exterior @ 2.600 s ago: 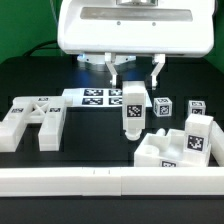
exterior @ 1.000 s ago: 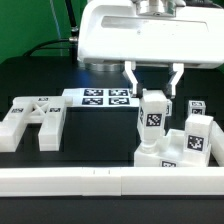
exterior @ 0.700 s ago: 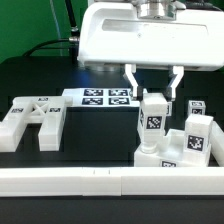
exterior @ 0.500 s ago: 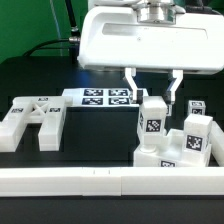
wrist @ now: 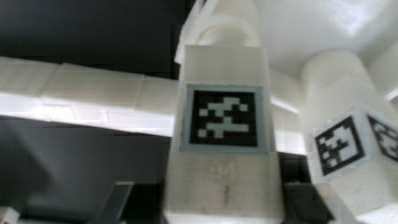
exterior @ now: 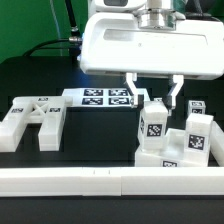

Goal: Assemble chair

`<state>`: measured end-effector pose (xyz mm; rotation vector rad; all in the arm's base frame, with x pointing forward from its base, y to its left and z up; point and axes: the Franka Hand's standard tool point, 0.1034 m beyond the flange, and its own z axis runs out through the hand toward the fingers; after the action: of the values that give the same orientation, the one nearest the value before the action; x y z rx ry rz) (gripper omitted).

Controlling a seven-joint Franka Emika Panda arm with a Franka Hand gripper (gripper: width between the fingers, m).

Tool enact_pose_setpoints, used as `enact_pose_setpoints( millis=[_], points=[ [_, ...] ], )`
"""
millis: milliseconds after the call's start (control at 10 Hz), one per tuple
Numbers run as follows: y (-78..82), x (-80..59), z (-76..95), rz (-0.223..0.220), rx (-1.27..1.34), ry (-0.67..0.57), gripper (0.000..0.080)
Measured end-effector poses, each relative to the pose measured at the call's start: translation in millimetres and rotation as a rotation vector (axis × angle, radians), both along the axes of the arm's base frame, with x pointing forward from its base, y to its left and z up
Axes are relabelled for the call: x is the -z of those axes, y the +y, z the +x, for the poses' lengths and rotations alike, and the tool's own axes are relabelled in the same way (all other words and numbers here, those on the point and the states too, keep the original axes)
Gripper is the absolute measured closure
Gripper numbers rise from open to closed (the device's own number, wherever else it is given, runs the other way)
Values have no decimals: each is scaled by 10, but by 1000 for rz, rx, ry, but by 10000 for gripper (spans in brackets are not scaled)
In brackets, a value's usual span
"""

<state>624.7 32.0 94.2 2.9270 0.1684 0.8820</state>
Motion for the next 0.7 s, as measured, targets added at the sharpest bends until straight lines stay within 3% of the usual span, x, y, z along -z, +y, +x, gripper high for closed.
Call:
enact_pose_setpoints(
  millis=[100,200,300,400,500,700],
  points=[
    [-3,-3,7,-6,-9,-19,509],
    [-3,1,8,-9,-12,-14,394],
    [-3,3,7,-11,-15,-14,394],
    [-4,4,7,-12,-17,-13,259],
    [-4,5,6,-14,-19,-13,172],
    [-16,-30,13,-19,-26,-7,157]
  ],
)
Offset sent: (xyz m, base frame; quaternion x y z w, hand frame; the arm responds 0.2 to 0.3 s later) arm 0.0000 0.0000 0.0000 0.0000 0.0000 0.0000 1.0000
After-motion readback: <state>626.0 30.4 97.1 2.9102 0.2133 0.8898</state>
